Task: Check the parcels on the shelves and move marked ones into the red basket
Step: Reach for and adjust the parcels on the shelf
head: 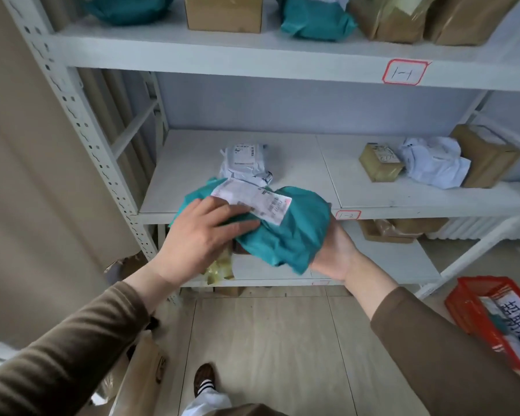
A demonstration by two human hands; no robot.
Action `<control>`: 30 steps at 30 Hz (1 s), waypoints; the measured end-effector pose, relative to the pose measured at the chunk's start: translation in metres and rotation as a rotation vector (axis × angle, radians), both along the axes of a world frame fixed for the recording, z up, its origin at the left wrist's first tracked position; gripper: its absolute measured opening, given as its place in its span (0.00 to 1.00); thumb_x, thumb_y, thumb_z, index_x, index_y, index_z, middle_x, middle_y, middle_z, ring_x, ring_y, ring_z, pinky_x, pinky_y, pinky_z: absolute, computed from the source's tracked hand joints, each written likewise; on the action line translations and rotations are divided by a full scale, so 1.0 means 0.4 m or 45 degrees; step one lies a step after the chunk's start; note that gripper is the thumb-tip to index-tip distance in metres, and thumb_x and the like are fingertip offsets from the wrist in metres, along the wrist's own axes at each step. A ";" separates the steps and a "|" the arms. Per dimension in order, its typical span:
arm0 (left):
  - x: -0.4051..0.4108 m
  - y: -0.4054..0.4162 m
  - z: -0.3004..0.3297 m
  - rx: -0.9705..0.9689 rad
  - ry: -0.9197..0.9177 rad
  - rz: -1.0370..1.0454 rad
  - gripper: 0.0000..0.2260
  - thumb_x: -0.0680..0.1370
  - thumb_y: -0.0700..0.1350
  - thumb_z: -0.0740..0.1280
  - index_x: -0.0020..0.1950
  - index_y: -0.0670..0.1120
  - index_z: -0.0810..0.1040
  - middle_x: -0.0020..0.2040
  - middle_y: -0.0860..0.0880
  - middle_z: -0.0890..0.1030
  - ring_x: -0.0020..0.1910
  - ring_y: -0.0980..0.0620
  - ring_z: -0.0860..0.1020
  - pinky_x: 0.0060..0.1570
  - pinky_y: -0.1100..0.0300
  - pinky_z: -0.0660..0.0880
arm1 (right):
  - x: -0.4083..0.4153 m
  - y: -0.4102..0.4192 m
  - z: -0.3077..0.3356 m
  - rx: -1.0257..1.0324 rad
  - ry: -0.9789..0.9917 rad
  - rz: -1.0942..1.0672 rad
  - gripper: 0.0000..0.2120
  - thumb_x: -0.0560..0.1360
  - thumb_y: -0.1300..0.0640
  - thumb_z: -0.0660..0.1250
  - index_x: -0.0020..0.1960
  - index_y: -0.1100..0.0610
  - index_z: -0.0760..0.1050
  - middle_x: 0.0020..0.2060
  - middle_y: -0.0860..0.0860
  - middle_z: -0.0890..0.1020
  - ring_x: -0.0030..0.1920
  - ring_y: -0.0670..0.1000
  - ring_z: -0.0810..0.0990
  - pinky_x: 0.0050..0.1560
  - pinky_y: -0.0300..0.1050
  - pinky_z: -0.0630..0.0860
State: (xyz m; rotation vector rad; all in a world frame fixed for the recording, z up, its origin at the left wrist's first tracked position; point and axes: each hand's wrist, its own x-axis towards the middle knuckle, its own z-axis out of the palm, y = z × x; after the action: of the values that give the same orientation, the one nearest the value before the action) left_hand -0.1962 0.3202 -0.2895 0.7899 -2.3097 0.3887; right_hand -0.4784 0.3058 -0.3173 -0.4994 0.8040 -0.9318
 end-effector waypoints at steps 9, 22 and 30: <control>0.009 0.015 -0.014 -0.143 -0.145 -0.211 0.16 0.83 0.43 0.68 0.70 0.55 0.82 0.70 0.47 0.82 0.61 0.45 0.76 0.56 0.50 0.74 | -0.053 -0.014 0.057 -0.027 0.058 0.269 0.50 0.69 0.19 0.57 0.75 0.55 0.75 0.74 0.59 0.76 0.74 0.61 0.74 0.78 0.61 0.66; -0.024 0.024 -0.111 1.499 1.539 0.159 0.18 0.82 0.40 0.67 0.71 0.54 0.74 0.72 0.49 0.77 0.69 0.52 0.78 0.72 0.44 0.74 | 0.073 -0.007 0.071 -0.338 0.763 -0.093 0.20 0.77 0.65 0.73 0.65 0.51 0.76 0.58 0.51 0.86 0.56 0.54 0.86 0.58 0.54 0.82; -0.031 -0.007 -0.121 1.928 1.656 -0.002 0.25 0.80 0.35 0.72 0.74 0.52 0.72 0.67 0.49 0.83 0.65 0.46 0.83 0.66 0.46 0.79 | 0.162 -0.026 0.000 -0.165 0.456 0.021 0.24 0.76 0.54 0.74 0.71 0.49 0.75 0.61 0.53 0.86 0.60 0.57 0.86 0.55 0.55 0.84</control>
State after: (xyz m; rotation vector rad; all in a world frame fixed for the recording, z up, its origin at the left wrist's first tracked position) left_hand -0.2085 0.3176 -0.3381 1.1125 -0.9637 -1.5878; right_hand -0.4138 0.2952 -0.3175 -0.7995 1.0642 -0.8949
